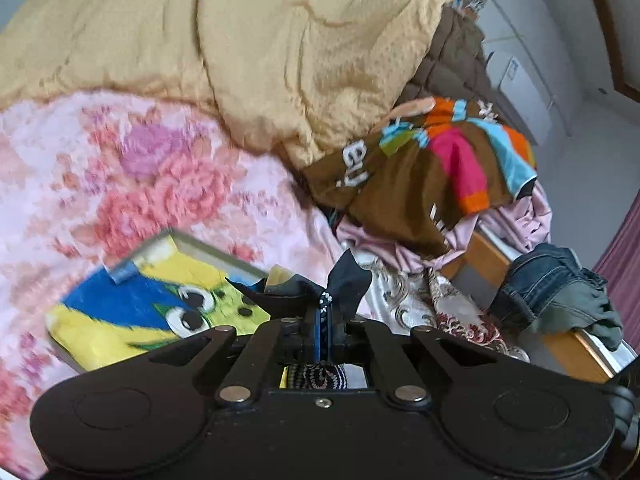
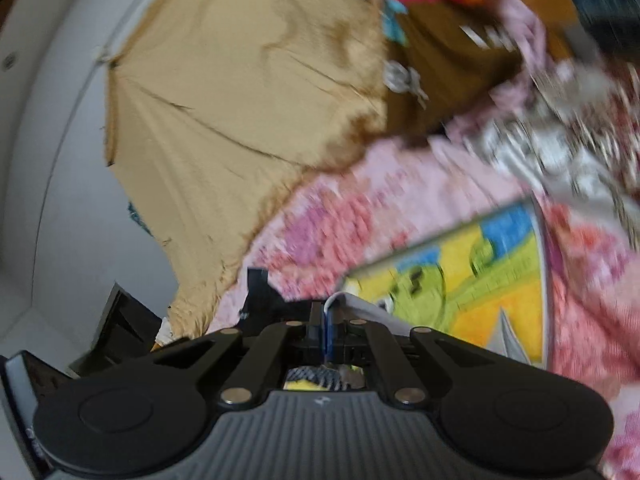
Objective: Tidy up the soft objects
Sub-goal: 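Carry both socks to the green frog tray and lower them in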
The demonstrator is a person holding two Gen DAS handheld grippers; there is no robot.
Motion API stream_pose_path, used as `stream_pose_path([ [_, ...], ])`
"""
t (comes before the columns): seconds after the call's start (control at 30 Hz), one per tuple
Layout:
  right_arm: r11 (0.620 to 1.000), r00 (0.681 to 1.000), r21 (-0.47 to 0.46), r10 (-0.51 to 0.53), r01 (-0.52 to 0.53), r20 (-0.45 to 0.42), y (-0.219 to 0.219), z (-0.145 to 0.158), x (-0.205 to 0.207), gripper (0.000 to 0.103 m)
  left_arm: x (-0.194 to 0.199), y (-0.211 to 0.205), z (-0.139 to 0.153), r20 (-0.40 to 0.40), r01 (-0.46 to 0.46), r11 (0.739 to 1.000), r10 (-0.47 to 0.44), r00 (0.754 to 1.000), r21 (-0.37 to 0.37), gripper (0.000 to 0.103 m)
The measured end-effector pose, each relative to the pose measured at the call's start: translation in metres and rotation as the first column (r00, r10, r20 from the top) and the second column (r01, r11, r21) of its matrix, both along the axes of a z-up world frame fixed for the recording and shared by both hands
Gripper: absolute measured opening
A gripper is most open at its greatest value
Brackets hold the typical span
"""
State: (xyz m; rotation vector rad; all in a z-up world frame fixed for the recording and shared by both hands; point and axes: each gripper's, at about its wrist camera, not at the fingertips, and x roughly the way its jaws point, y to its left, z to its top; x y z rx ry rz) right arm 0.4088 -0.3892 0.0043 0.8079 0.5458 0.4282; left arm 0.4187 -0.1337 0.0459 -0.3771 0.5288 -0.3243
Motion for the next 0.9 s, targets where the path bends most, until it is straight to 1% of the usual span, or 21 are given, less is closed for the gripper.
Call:
stream_pose_path([
  [0.17,0.999,0.994,0.038,-0.018,0.022,-0.108,-0.013,-0.030,0.010,0.002,0.015,-0.014,-0.028,-0.067,-0.012,1.000,0.011,0.998,-0.009,0.002],
  [0.37,1.000,0.981,-0.004,-0.013,0.013,-0.194,-0.016,-0.045,0.017,0.007,0.024,-0.024,-0.052,-0.148,-0.003,1.000,0.005,0.989,0.008,0.002],
  [0.5,1.000,0.973,-0.031,-0.012,0.005,-0.230,-0.017,-0.049,0.017,0.009,0.026,-0.028,-0.065,-0.201,-0.006,0.999,0.014,0.979,0.038,0.003],
  [0.6,0.999,0.972,-0.052,-0.013,0.001,-0.235,-0.017,-0.049,0.015,0.010,0.025,-0.030,-0.072,-0.226,-0.016,0.997,0.033,0.974,0.075,0.005],
  [0.7,0.997,0.972,-0.078,-0.017,-0.001,-0.236,-0.016,-0.047,0.015,0.014,0.023,-0.030,-0.073,-0.227,-0.020,0.996,0.039,0.973,0.087,0.013],
  [0.73,0.997,0.971,-0.083,-0.017,-0.003,-0.237,-0.016,-0.047,0.015,0.018,0.022,-0.029,-0.072,-0.224,-0.022,0.996,0.041,0.974,0.088,0.017],
  [0.83,0.996,0.971,-0.092,-0.016,-0.006,-0.239,-0.015,-0.045,0.014,0.025,0.018,-0.028,-0.069,-0.212,-0.022,0.995,0.042,0.976,0.097,0.022],
  [0.87,0.995,0.971,-0.095,-0.020,-0.003,-0.239,-0.016,-0.045,0.013,0.027,0.016,-0.028,-0.067,-0.209,-0.020,0.995,0.041,0.977,0.101,0.027],
  [0.9,0.995,0.971,-0.101,-0.024,0.000,-0.239,-0.016,-0.044,0.013,0.027,0.014,-0.027,-0.066,-0.206,-0.021,0.994,0.042,0.978,0.104,0.030],
])
